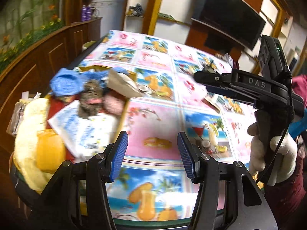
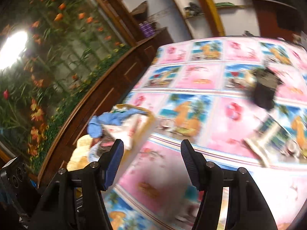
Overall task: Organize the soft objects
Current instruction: 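Grasp the green-and-white printed packet with the right gripper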
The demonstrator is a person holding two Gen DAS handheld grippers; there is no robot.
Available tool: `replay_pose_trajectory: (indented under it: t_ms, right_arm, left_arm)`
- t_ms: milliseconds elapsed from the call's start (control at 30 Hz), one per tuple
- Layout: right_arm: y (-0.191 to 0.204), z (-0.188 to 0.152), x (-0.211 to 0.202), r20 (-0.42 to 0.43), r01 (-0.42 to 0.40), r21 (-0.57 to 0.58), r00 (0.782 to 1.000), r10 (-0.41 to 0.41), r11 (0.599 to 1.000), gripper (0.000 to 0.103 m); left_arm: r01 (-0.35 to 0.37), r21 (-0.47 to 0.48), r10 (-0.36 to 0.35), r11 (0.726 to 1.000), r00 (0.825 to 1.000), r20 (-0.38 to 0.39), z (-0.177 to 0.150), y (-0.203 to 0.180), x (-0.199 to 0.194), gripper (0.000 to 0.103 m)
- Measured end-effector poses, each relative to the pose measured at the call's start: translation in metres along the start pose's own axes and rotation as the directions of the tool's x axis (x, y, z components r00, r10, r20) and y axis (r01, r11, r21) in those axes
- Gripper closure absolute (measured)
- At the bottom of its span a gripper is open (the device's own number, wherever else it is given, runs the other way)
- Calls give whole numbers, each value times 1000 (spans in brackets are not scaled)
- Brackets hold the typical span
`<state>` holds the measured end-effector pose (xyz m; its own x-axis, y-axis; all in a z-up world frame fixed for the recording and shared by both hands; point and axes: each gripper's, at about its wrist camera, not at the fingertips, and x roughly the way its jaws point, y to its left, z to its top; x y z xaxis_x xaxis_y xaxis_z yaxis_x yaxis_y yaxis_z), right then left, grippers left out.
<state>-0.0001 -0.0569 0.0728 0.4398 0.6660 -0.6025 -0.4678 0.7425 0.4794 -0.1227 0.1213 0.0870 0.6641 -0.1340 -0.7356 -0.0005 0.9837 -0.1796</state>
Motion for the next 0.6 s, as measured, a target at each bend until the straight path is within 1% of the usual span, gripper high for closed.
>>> replay_pose_trajectory:
  t_ms: [67,133,267,333,433,467,533,600]
  right_arm:
    - [-19,-5,-11,17,20,33,1000,-21,999,41]
    - [-36,-9,-19,30,42,61,999,-44,997,41]
    - [-65,-15,-33,53,80,105,995,-86,991,41]
    - [-78,-19,-40,64,91,124,993,-99,988,41]
    - [-94,-20,-52,84,111,145,989,-124,983,41]
    - [-100,-21,-58,98,124,149,985,-139,981,41]
    - [-113,-20,-73,132,155,171,975,-178,973,41]
    - [-132,-17,-88,166,182,217,961,-220,959,41]
  left_arm:
    - [-11,26,11,1000,1000,-14,-1,-13,7,49]
    - [-38,58,39,998,999,-23,-3,-25,14,49]
    - [-117,116,122,986,992,-37,-6,-44,27,49]
    - [-140,139,148,980,988,-47,-8,-51,34,49]
    - [-127,153,139,980,988,-71,-8,-56,42,49]
    - [-112,152,126,982,989,-81,-9,-57,44,49]
    - [-87,143,101,986,990,-95,-9,-58,46,49]
    - [-59,131,74,990,991,-110,-9,-58,48,49]
